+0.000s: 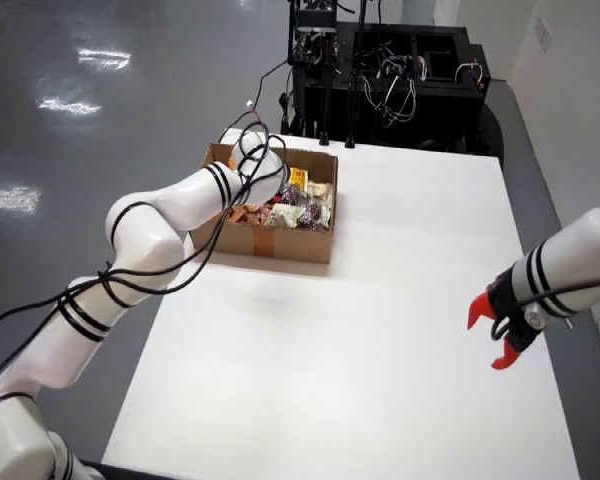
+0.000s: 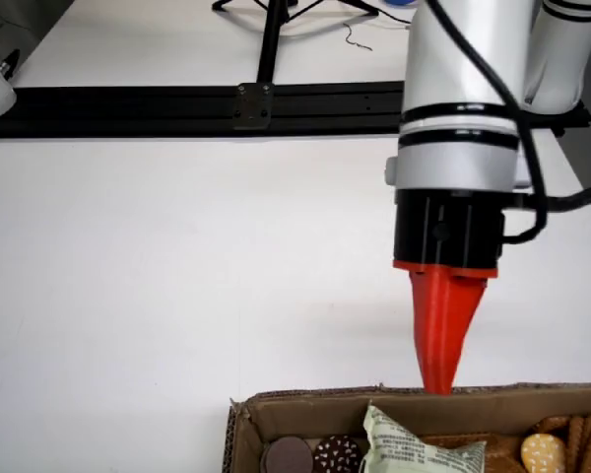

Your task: Grasp a snack and put it in the bin.

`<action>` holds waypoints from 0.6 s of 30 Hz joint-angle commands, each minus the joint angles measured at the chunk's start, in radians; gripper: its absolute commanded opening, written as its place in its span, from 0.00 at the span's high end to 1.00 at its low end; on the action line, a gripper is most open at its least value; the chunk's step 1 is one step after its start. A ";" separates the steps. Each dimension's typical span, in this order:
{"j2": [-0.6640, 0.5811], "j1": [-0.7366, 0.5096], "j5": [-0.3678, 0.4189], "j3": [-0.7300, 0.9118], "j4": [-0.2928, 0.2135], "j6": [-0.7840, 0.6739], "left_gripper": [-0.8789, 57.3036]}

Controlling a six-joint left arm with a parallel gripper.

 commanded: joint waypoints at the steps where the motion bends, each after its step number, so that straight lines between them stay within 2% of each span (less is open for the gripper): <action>1: 0.000 -0.026 0.046 -0.014 0.000 -0.004 0.75; 4: 0.001 -0.046 0.077 -0.037 0.000 -0.004 0.86; 7: 0.001 -0.069 0.114 -0.065 0.000 -0.004 0.92; 18: 0.001 -0.169 0.255 -0.114 -0.006 -0.019 0.99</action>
